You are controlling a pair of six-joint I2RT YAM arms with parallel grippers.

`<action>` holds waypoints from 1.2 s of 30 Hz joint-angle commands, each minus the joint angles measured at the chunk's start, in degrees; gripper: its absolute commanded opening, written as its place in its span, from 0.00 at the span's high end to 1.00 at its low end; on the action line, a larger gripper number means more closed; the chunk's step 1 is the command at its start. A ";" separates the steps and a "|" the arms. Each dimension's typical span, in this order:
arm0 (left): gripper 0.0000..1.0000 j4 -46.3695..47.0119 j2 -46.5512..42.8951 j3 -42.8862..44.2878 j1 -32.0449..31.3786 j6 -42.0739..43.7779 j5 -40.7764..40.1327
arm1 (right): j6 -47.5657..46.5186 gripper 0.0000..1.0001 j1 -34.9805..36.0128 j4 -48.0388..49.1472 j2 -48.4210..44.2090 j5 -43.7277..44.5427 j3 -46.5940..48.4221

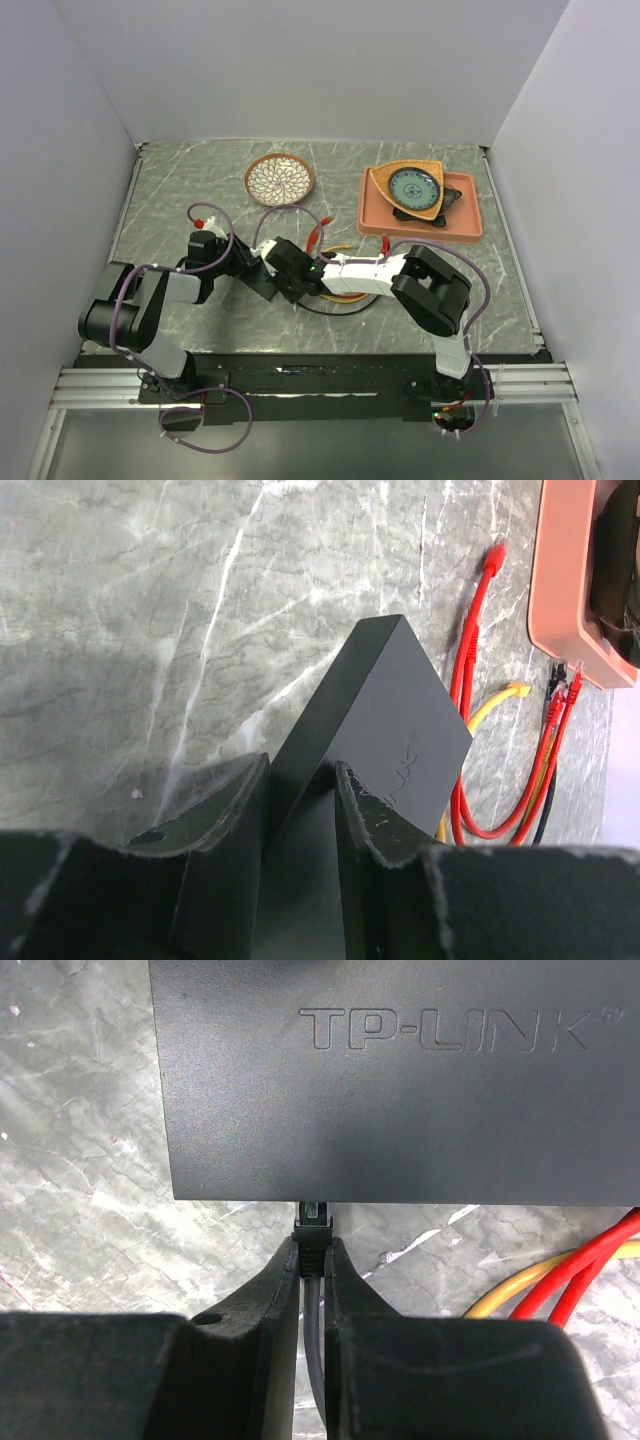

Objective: Insert the plug into the switch port

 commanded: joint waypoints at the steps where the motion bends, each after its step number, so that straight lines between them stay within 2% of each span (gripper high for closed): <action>1: 0.99 -12.80 3.43 -4.35 -8.66 -6.22 17.91 | 1.46 1.00 -1.21 34.67 -2.13 3.09 4.75; 9: 0.99 -10.51 4.22 -5.13 -11.12 -8.24 17.39 | 1.72 1.00 -1.21 32.65 -0.46 3.80 8.80; 15: 0.99 -12.35 3.08 -4.88 -11.21 -7.46 16.25 | 1.11 1.00 -1.13 30.45 0.69 3.88 10.38; 24: 0.99 -17.71 3.25 -1.10 -10.33 -4.39 12.73 | 1.20 1.00 -1.21 27.20 -0.28 3.54 6.61; 32: 0.98 -23.95 1.76 2.51 -4.28 -0.08 10.36 | 1.99 1.00 -1.30 23.33 -0.02 1.16 4.41; 36: 0.92 -25.71 1.15 3.03 -0.50 2.29 10.62 | 1.64 0.92 -1.30 21.05 0.42 1.07 4.49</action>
